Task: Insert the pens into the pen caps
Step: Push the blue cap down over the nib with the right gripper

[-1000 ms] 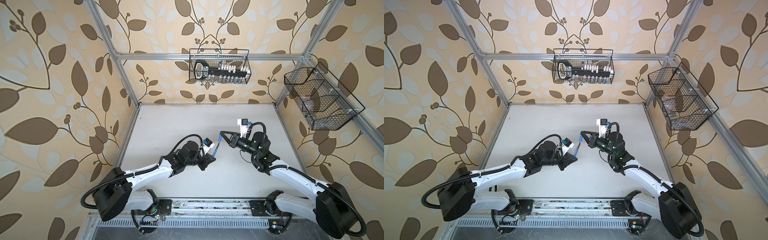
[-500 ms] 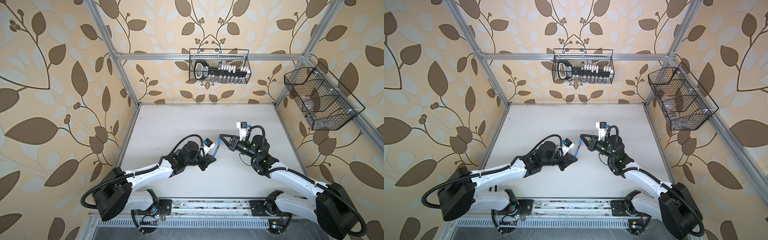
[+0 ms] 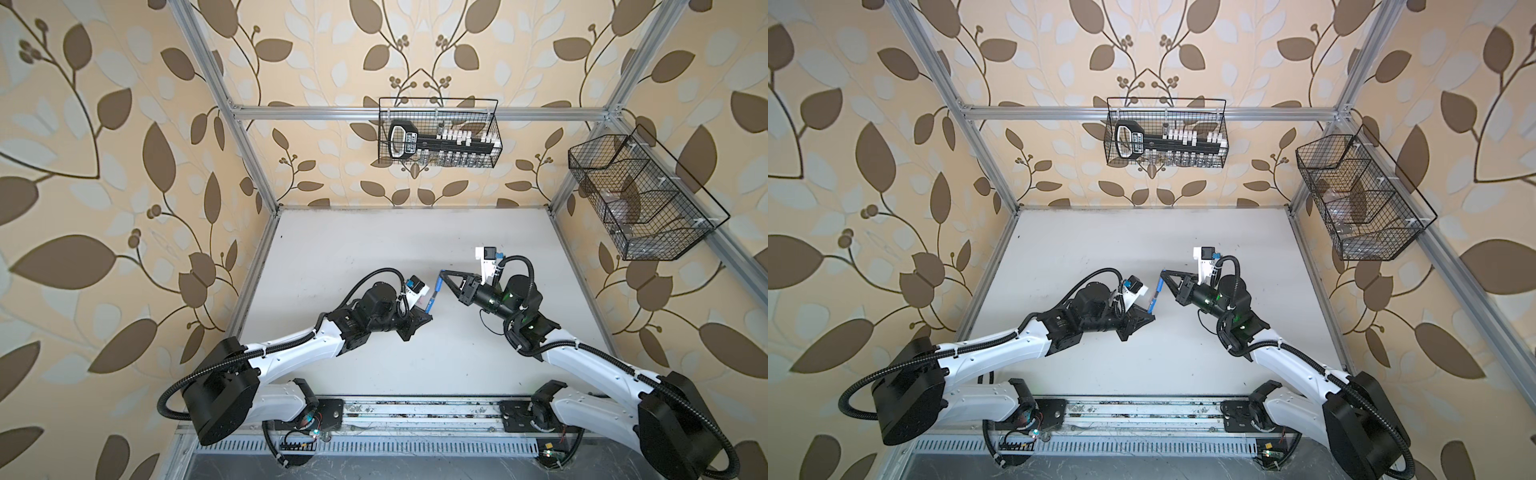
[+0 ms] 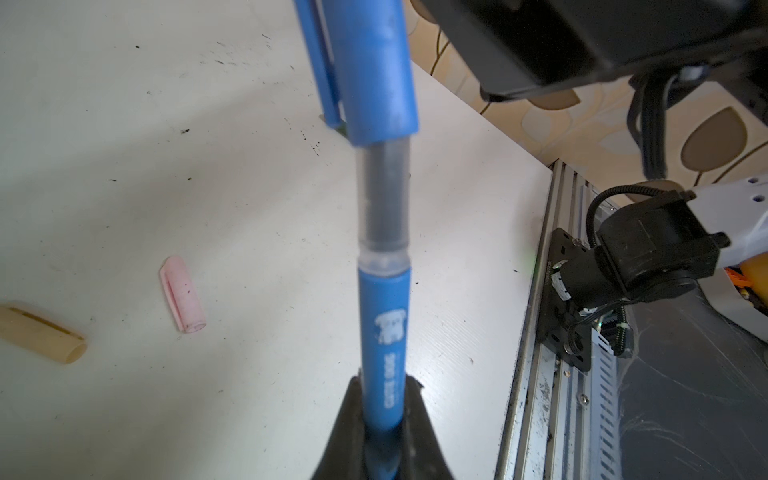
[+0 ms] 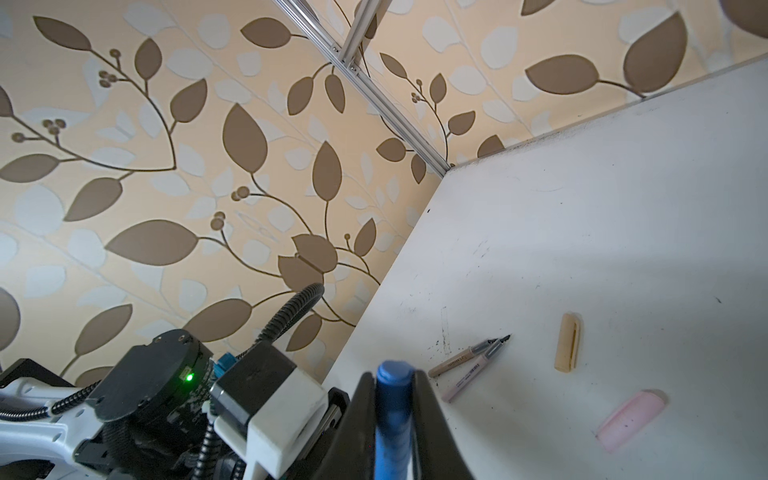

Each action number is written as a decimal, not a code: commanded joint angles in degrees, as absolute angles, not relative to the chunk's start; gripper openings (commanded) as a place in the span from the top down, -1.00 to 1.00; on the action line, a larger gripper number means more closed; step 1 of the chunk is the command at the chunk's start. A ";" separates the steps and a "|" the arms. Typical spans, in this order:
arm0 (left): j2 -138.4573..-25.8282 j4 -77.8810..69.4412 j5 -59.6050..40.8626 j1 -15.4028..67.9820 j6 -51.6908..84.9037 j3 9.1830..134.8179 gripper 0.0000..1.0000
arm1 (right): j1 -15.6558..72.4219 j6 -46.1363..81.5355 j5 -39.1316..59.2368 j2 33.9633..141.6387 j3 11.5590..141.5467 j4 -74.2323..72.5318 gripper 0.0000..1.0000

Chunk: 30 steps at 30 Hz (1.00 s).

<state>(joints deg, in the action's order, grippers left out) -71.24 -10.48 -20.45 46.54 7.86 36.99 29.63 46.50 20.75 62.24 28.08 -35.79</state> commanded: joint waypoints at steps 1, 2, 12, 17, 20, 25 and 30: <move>-68.82 -12.57 -19.78 46.98 7.35 37.46 1.00 | 30.09 46.42 20.34 61.41 27.22 -34.50 0.66; -68.82 -12.57 -19.75 47.00 7.31 37.53 1.00 | 30.07 46.12 20.51 61.42 27.33 -34.19 0.66; -68.99 -11.56 -19.27 46.94 6.38 38.64 1.00 | 31.97 38.49 23.45 61.43 32.03 -23.75 0.57; -68.01 -10.81 -18.20 46.96 5.70 38.59 1.00 | 32.32 32.97 23.98 59.72 35.17 -14.33 0.33; -67.35 -10.37 -17.56 46.98 5.39 38.49 1.00 | 32.26 31.40 23.91 57.45 35.49 -11.37 0.17; -66.89 -9.74 -16.88 46.98 4.68 38.74 1.00 | 31.09 31.05 20.22 53.20 35.07 -7.07 -0.07; -66.67 -9.40 -16.74 46.95 4.13 39.11 1.00 | 27.39 33.01 27.02 53.93 36.04 -10.90 -0.08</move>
<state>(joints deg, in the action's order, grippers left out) -68.38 -9.02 -17.41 46.54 5.82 36.99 28.42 32.64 23.53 53.17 33.89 -10.35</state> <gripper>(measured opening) 0.121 0.541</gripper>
